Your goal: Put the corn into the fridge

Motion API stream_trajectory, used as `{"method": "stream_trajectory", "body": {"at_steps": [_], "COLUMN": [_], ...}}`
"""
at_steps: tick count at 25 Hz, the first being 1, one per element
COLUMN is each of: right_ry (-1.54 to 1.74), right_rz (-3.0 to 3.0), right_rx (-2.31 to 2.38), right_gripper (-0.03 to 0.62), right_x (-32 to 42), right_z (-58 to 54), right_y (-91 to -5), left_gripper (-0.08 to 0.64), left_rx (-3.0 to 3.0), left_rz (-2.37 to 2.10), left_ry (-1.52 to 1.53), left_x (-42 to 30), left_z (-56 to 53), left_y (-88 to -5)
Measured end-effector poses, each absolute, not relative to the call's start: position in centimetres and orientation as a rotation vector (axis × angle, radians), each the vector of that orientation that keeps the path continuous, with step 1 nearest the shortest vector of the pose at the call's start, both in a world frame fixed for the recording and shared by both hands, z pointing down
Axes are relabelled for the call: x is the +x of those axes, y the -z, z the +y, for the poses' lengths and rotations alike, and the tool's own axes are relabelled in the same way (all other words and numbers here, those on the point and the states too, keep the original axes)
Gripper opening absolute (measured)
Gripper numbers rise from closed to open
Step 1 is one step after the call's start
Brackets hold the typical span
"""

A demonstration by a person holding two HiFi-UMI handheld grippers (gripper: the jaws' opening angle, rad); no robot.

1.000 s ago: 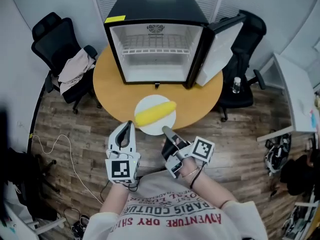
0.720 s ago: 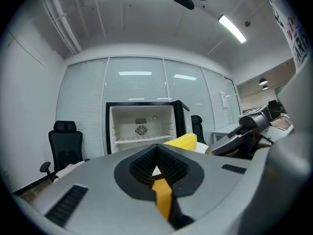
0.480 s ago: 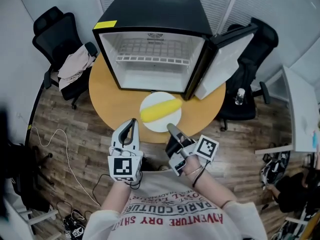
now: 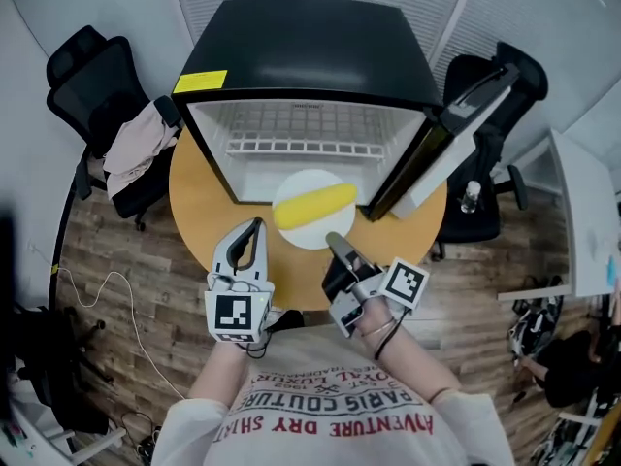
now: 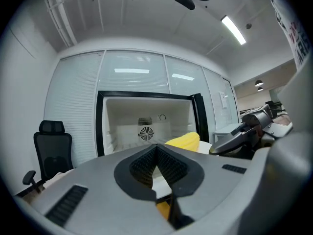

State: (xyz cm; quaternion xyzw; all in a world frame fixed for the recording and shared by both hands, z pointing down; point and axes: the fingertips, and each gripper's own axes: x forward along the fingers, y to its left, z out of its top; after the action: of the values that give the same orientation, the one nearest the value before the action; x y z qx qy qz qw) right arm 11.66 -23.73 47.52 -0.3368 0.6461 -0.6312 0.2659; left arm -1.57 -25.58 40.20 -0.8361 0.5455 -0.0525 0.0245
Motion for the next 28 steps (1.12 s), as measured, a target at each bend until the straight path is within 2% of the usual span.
{"method": "stream_trajectory", "body": {"at_steps": [17,28], "right_ry": [1.650,1.651], "right_rz": [1.564,1.492], "right_rx": [-1.025,-1.027], "right_gripper": [0.038,0.040], "right_x": [9.7,9.1], "right_z": [-35.1,-39.0], "right_y": [-48.5,-48.9], "left_gripper": [0.021,0.021], "left_rx": [-2.690,-2.731], "left_rz": [1.607,1.553], "left_ry": [0.127,0.122], "left_x": [-6.0,-6.1], "left_z": [-35.0,-37.6], "left_y": [-41.5,-42.1]}}
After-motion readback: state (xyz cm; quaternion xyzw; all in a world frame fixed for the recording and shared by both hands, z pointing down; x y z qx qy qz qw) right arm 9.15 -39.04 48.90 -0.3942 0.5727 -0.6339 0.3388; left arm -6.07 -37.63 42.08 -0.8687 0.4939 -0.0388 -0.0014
